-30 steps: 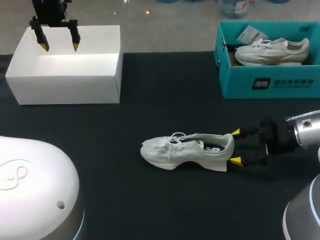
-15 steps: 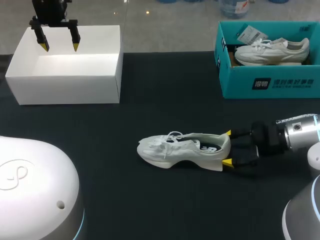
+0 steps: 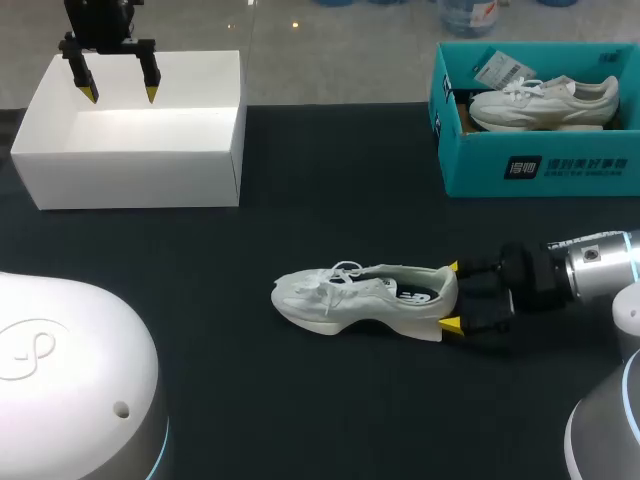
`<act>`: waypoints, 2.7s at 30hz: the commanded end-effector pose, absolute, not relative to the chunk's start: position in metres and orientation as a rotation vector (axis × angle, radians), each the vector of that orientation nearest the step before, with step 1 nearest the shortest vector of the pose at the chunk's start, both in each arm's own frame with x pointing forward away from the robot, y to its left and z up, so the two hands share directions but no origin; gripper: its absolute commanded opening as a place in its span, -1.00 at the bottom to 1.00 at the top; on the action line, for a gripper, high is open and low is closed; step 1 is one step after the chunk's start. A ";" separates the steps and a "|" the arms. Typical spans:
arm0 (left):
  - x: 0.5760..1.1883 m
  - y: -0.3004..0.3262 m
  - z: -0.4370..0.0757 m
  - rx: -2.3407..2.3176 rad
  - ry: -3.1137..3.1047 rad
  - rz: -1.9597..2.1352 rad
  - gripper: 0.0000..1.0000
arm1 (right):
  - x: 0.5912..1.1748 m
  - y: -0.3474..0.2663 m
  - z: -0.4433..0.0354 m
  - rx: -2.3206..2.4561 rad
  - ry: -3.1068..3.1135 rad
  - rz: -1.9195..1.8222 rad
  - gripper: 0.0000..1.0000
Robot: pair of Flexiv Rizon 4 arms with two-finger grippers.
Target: Take the shoe out of the shoebox, open the shoe tongue, remove and reinsert the insole, then place the shoe into the shoebox
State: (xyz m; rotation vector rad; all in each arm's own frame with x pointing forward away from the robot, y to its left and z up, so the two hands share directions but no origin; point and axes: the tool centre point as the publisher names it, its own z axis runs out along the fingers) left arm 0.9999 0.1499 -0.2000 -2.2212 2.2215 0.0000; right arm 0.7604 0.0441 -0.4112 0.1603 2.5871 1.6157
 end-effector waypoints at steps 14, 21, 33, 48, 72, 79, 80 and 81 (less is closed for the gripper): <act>1.000 0.150 -0.200 -2.221 2.222 0.000 1.00 | 0.754 0.065 -0.420 0.277 2.541 1.661 1.00; 1.000 0.150 -0.200 -2.221 2.222 0.000 1.00 | 0.757 0.070 -0.425 0.271 2.549 1.660 1.00; 1.000 0.150 -0.200 -2.221 2.222 0.000 1.00 | 0.758 0.062 -0.434 0.246 2.598 1.617 -0.18; 1.000 0.150 -0.200 -2.221 2.222 0.000 1.00 | 0.765 0.045 -0.428 0.148 2.638 1.581 -1.00; 1.000 0.150 -0.200 -2.221 2.222 0.000 1.00 | 0.766 0.045 -0.432 0.128 2.644 1.598 -1.00; 1.000 0.150 -0.200 -2.221 2.222 0.000 1.00 | 0.766 0.045 -0.432 0.128 2.644 1.598 -1.00; 1.000 0.150 -0.200 -2.221 2.222 0.000 1.00 | 0.766 0.045 -0.432 0.128 2.644 1.598 -1.00; 1.000 0.150 -0.200 -2.221 2.222 0.000 1.00 | 0.766 0.045 -0.432 0.128 2.644 1.598 -1.00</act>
